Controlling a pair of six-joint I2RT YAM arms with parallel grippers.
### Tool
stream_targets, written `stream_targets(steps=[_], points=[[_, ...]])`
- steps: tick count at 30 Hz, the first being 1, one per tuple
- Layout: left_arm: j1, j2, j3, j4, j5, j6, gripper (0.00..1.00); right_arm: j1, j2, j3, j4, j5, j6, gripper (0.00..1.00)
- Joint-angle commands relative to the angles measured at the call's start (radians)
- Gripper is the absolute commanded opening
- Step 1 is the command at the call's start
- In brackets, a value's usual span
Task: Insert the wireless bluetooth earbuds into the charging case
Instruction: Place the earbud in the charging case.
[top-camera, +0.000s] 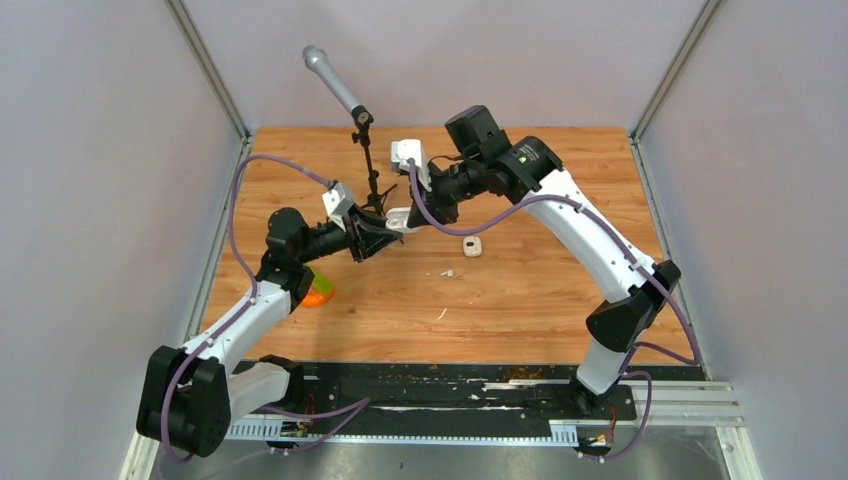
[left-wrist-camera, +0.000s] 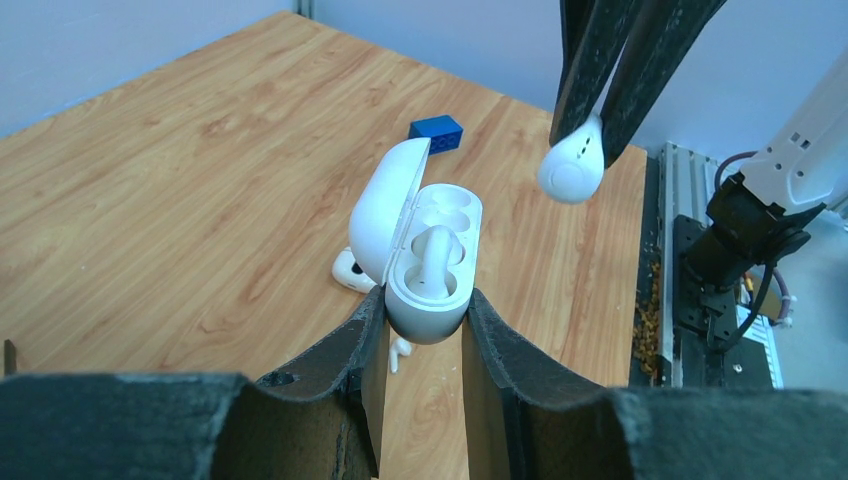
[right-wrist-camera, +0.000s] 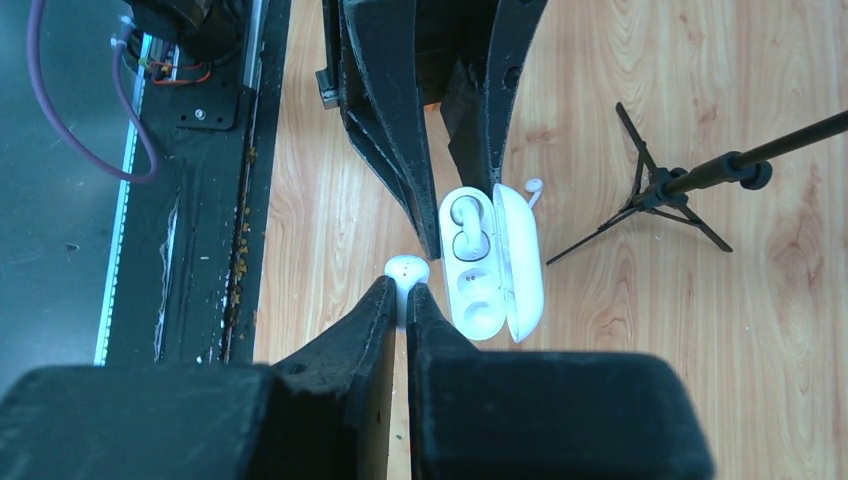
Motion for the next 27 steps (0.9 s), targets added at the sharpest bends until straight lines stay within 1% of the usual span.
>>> stream_targets(steps=[1,12,27], points=[[-0.002,-0.025,0.016,0.024,0.024,0.039,0.00,0.010,0.010,0.048,-0.021,0.026,-0.051,0.03],[-0.009,-0.018,0.013,0.019,0.035,0.061,0.00,0.012,0.034,0.041,-0.014,0.035,-0.052,0.04],[-0.009,-0.010,0.014,0.012,0.044,0.090,0.00,0.016,0.048,0.028,-0.019,0.114,-0.089,0.04]])
